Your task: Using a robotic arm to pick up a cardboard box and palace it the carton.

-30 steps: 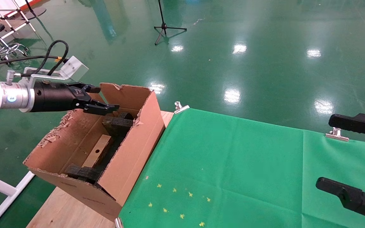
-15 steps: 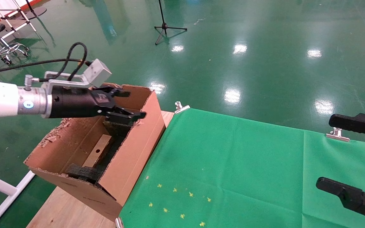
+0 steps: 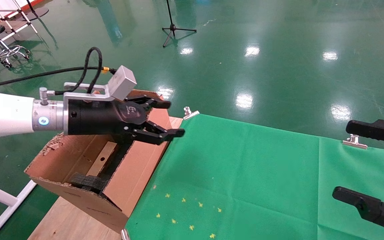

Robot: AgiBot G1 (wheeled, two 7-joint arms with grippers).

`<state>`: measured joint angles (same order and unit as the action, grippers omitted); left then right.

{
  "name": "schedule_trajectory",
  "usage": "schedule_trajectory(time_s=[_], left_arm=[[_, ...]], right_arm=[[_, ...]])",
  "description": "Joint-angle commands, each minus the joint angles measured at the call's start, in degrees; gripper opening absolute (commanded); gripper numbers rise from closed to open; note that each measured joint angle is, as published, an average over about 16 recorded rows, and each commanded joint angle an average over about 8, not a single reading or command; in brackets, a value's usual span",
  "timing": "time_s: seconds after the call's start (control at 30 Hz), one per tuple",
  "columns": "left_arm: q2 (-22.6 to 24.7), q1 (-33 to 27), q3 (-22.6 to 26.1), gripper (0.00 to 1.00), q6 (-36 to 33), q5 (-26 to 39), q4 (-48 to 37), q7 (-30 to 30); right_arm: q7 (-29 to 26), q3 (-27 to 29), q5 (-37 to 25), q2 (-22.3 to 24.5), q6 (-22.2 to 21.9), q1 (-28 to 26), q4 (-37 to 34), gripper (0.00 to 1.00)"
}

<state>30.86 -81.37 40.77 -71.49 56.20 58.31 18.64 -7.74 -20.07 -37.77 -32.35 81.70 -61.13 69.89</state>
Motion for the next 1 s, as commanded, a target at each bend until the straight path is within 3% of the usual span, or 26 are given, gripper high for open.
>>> schedule_trajectory(time_s=[0.03, 1.0], left_arm=[[0.25, 1.2, -1.5, 1.0, -0.86, -0.87, 0.92, -0.48], [3.85, 18.34, -22.92, 1.0, -13.15, -13.28, 14.14, -7.3]], right_arm=[[0.0, 0.0, 0.0, 0.0, 0.0, 0.0, 0.0, 1.0], [0.0, 0.0, 0.0, 0.0, 0.0, 0.0, 0.0, 1.0]])
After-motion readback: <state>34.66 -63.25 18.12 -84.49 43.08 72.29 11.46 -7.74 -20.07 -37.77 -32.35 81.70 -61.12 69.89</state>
